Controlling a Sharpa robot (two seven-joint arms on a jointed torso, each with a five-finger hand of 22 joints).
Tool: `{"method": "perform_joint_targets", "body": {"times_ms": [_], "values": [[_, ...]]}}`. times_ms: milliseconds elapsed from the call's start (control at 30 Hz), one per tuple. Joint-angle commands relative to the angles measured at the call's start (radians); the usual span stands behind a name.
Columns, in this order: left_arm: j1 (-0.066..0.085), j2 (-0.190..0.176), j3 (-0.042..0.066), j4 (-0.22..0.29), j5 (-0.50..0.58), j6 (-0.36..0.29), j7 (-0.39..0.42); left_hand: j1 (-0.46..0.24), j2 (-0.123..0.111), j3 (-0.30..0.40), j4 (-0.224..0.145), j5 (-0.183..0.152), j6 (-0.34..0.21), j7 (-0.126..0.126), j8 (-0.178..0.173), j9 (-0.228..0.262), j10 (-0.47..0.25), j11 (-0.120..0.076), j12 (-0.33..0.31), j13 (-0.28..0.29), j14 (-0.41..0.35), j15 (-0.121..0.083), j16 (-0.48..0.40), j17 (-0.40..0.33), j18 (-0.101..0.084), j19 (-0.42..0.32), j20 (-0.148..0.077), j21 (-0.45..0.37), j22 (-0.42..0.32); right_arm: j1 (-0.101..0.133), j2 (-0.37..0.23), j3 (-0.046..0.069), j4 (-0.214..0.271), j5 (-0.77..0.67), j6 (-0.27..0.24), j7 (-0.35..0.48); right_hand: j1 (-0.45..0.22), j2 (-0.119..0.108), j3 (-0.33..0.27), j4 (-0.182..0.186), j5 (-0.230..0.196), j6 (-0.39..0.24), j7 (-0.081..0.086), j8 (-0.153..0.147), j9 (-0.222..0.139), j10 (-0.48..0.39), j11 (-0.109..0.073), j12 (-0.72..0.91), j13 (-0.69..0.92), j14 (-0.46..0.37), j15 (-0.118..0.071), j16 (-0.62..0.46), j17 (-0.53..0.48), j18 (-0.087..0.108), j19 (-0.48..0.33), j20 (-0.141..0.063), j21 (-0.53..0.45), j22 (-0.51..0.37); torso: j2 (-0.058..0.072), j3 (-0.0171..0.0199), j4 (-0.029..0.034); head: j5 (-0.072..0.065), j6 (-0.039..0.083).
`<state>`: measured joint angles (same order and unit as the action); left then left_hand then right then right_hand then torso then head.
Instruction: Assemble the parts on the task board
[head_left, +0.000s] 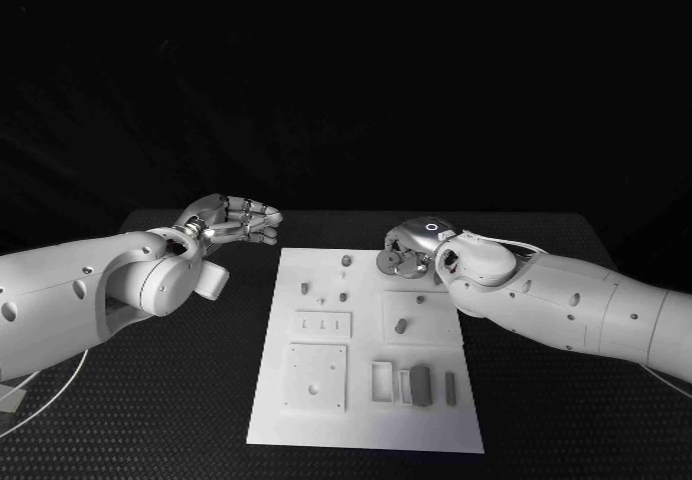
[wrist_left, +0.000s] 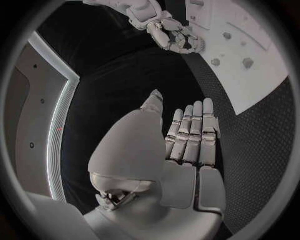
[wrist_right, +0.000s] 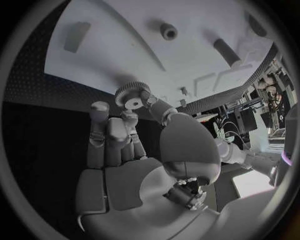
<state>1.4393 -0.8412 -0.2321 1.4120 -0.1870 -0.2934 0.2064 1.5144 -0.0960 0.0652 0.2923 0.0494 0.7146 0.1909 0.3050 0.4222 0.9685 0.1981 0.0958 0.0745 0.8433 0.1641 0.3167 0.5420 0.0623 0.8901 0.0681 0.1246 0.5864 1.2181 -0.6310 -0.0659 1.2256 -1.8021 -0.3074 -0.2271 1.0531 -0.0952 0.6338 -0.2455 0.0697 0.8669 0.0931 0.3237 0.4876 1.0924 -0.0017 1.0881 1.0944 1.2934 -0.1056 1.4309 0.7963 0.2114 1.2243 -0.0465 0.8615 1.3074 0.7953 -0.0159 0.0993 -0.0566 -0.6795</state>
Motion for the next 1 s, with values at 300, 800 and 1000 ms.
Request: {"method": "perform_joint_targets", "body": {"times_ms": [300,800,1000], "values": [[0.001,0.000,0.001,0.006,-0.003,0.007,0.010,-0.001,-0.007,0.007,-0.001,0.004,0.008,0.027,-0.005,-0.001,0.003,0.001,-0.007,-0.001,0.001,0.005,-0.006,0.002,0.011,0.007,0.000,-0.004,0.000,0.004,0.000,0.002,0.103,-0.136,-0.093,-0.081,0.002,-0.026,0.010,0.007,-0.002,0.097,0.015,-0.004,0.021,0.009,-0.002,0.005,-0.007,-0.001,-0.007,0.007,0.001,0.050,0.011,-0.003,0.006,0.018,0.000,-0.0003,0.0019,0.003,0.008],[0.001,0.004,0.001,0.006,-0.003,0.006,0.010,0.000,-0.008,0.007,-0.001,0.004,0.008,0.027,-0.005,-0.001,0.003,0.001,-0.007,-0.001,0.001,0.005,-0.006,0.002,0.011,0.007,0.000,-0.005,0.000,0.004,0.067,-0.009,0.108,-0.188,-0.097,-0.094,0.003,-0.044,0.017,0.021,-0.002,0.098,0.015,-0.007,0.022,0.014,-0.003,0.004,-0.015,-0.001,-0.007,0.008,0.002,0.050,0.014,-0.005,0.005,0.018,0.000,-0.0022,0.0027,0.006,0.011],[0.001,0.013,0.001,0.003,-0.003,0.007,0.011,0.000,-0.008,0.006,-0.001,0.004,0.008,0.027,-0.005,-0.002,0.003,0.001,-0.008,-0.001,0.001,0.005,-0.007,0.002,0.011,0.007,0.000,-0.005,0.000,-0.002,0.104,-0.017,0.067,-0.184,-0.093,-0.089,0.004,-0.044,0.019,0.021,-0.002,0.098,0.015,-0.007,0.022,0.014,-0.003,0.003,-0.016,-0.001,-0.007,0.008,0.002,0.050,0.014,-0.005,0.005,0.018,0.001,-0.0017,0.0047,0.008,0.008]]}}
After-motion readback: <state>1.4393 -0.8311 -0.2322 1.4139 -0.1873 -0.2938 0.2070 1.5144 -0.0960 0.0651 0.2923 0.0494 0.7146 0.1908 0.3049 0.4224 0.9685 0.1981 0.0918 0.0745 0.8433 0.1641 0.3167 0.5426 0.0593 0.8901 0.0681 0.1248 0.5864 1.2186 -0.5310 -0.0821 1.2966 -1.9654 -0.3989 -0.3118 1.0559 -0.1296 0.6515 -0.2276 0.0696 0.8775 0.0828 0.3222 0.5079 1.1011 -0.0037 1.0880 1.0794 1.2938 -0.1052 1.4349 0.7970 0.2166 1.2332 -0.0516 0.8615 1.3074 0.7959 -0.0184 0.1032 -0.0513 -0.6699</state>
